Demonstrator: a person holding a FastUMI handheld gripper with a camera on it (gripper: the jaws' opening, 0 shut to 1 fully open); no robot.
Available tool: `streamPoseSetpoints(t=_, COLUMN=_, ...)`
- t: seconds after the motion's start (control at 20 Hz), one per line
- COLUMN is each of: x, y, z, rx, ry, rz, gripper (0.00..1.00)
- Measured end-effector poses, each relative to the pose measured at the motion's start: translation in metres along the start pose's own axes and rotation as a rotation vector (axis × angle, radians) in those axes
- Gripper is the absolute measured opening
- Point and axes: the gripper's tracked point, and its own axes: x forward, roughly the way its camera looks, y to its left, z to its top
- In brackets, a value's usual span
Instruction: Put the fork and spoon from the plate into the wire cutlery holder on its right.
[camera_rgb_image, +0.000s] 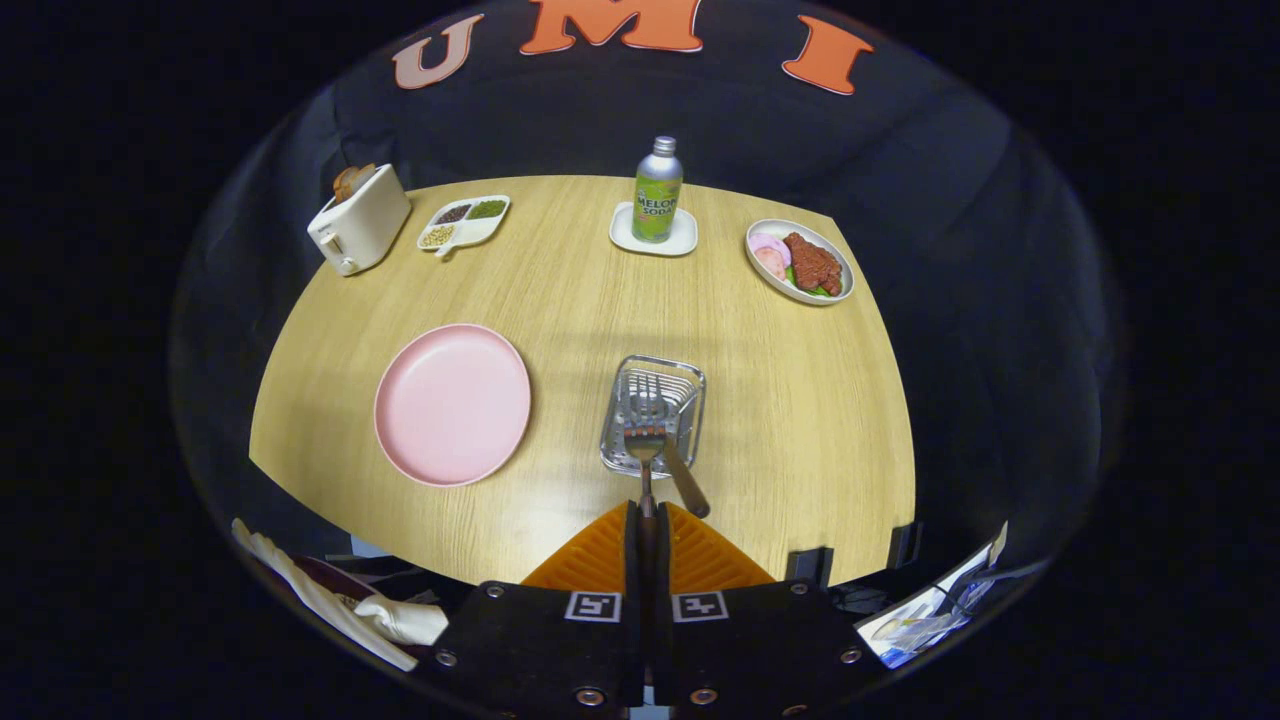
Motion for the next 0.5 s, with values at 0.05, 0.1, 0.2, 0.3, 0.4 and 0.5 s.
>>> streamPoseSetpoints(t=0.05, x=0.002, y=-0.005, z=0.000, rx=-0.008, ry=0.019, rz=-0.006, gripper=0.04)
streamPoseSetpoints(t=0.1, x=0.003, y=-0.007, z=-0.001, rx=-0.016, ry=0.042, rz=0.000, gripper=0.04)
streamPoseSetpoints(t=0.2, x=0.006, y=-0.006, z=0.001, rx=-0.032, ry=0.083, rz=0.020, gripper=0.04)
streamPoseSetpoints(t=0.3, x=0.013, y=-0.008, z=0.004, rx=-0.047, ry=0.126, rz=0.032, gripper=0.04)
streamPoseSetpoints(t=0.4, x=0.020, y=-0.008, z=0.008, rx=-0.075, ry=0.165, rz=0.034, gripper=0.04)
streamPoseSetpoints(t=0.5, x=0.029, y=-0.004, z=0.011, rx=-0.097, ry=0.205, rz=0.048, gripper=0.04)
